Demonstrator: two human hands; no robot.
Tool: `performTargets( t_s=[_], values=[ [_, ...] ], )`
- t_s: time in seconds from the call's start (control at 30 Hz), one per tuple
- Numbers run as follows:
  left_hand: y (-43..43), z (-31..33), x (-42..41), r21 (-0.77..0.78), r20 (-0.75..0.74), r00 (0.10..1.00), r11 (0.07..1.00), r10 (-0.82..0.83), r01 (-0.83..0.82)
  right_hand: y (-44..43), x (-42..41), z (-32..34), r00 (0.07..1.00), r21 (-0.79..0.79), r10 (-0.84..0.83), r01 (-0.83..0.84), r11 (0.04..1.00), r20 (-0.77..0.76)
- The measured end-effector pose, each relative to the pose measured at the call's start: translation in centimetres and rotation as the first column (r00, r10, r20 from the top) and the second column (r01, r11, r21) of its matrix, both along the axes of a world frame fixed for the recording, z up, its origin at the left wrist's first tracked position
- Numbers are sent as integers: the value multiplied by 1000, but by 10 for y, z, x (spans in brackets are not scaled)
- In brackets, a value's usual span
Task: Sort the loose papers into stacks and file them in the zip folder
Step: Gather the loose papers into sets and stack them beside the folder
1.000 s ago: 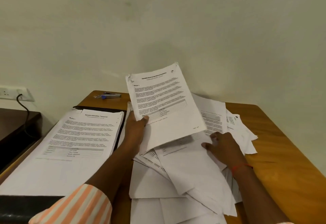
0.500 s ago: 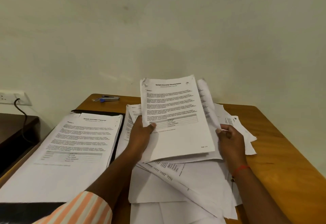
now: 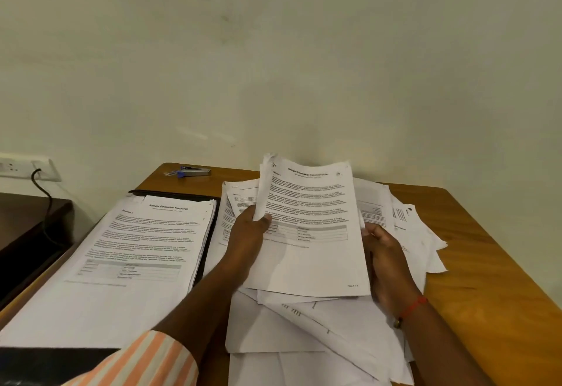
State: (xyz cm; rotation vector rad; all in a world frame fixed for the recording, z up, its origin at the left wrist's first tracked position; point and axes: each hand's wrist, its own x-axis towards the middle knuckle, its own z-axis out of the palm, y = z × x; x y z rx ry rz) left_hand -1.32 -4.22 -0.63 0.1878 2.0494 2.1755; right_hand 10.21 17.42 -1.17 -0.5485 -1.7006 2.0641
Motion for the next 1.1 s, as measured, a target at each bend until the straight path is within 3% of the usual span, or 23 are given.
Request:
performTargets(
  t_s=[0.13,0.2,0.33,0.5,0.6,0.8,0.97,1.1],
  values=[
    [0,4,3,-19,-72,997,1000,2,-4,-2,2,3,998,56,35,-32,998,-47],
    [-1,7,6,-13,-121,993,1000,-11,9,-3,5,4,996,180,72,-63,982,-44],
    [-3,15,19,32,-290,957,999,-3,12,-3,7,12,998,459,2,30,888,-69],
    [-7,29,31,126,-495,866,992,75,-15,-10,8,32,968,411,17,90,907,-249],
    [-8,34,33,155,-543,833,988,110,-29,-15,7,33,966,417,39,75,906,-257],
    [-6,31,31,149,-519,846,987,124,-54,-14,5,24,976,452,30,72,889,-215],
    [-4,31,29,145,-455,878,985,150,-93,-11,6,10,986,469,109,-38,882,-125],
    [-2,28,30,177,-416,895,980,160,-93,-9,7,8,985,415,92,-25,909,-143]
  ],
)
